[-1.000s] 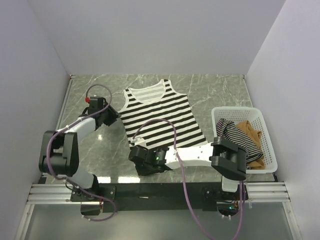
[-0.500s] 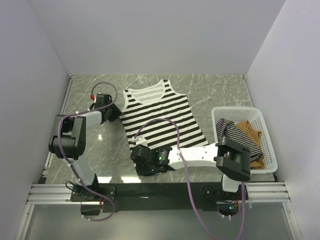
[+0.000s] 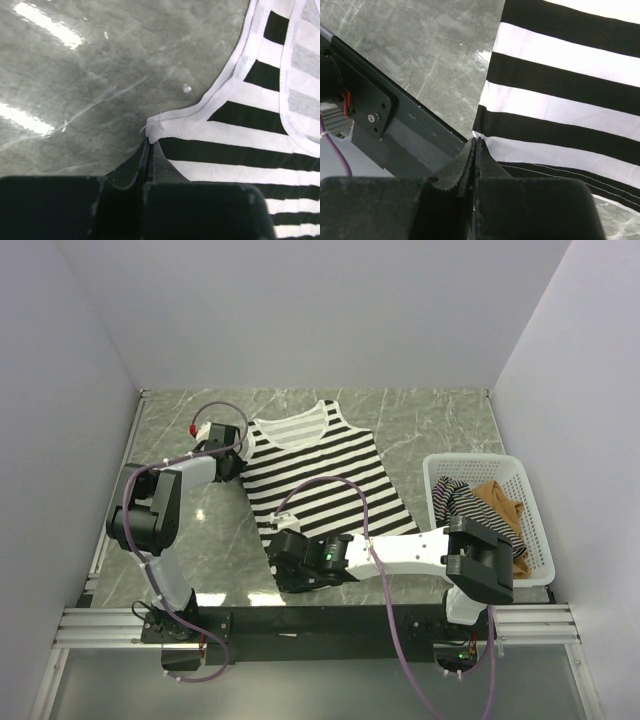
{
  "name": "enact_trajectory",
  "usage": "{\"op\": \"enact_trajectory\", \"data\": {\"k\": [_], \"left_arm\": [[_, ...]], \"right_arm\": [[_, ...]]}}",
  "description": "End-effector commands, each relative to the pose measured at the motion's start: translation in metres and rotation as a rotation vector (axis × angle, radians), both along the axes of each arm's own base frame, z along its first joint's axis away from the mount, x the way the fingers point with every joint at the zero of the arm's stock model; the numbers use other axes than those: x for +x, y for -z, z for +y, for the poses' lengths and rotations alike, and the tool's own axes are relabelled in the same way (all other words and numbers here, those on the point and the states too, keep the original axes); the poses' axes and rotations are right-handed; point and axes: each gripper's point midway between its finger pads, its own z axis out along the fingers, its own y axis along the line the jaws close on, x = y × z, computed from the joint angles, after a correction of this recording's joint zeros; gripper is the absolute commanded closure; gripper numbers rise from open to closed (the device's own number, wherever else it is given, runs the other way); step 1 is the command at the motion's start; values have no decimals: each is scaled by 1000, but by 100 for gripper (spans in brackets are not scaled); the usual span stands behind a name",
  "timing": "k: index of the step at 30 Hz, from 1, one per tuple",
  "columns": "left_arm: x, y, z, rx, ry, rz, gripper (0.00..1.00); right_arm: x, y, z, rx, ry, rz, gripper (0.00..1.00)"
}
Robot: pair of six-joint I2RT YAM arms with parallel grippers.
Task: Fold and stack the tank tops
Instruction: Fold the tank top
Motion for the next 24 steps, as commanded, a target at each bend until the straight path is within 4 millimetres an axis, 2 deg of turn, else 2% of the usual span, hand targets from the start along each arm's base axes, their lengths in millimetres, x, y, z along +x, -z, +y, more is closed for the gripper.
{"op": "enact_trajectory", "data": {"k": [1, 2, 4, 5, 7, 8, 9, 11, 12, 16, 19, 20, 22, 23, 24], "left_arm": [[4, -14, 18, 75, -65, -10, 99], [2, -17, 21, 88, -78, -4, 99], [3, -29, 34, 123, -119, -20, 99], [-2, -29, 39, 142, -132, 3, 99], [-2, -38, 55, 168, -188, -1, 99], [-5, -39, 60, 170, -209, 3, 100], [-6, -42, 69, 173, -230, 1, 99], [-7, -50, 73, 170, -230, -12, 99], [-6, -54, 75, 175, -231, -18, 100], [0, -81, 69, 157, -192, -63, 99], [8, -91, 53, 117, -128, -83, 99], [10, -93, 47, 117, -110, -84, 99], [16, -94, 31, 116, -71, -82, 99], [17, -92, 26, 118, -58, -74, 99], [18, -87, 15, 119, -33, -60, 100]], "right_arm": [[-10, -15, 13, 59, -25, 24, 100], [-14, -12, 16, 59, -39, 37, 100], [-25, -20, 32, 94, -79, 55, 100], [-30, -16, 39, 90, -96, 65, 100], [-42, -29, 61, 143, -152, 94, 100], [-47, -25, 69, 144, -174, 108, 100], [-49, -36, 81, 179, -196, 116, 100], [-55, -37, 93, 199, -234, 149, 100], [-54, -47, 99, 219, -238, 141, 100], [-44, -58, 94, 251, -229, 128, 100], [-31, -57, 75, 258, -192, 125, 100], [-29, -55, 64, 255, -176, 123, 100], [-19, -54, 55, 270, -142, 124, 100], [-21, -48, 44, 262, -134, 131, 100], [-20, -48, 43, 281, -124, 136, 100]]}}
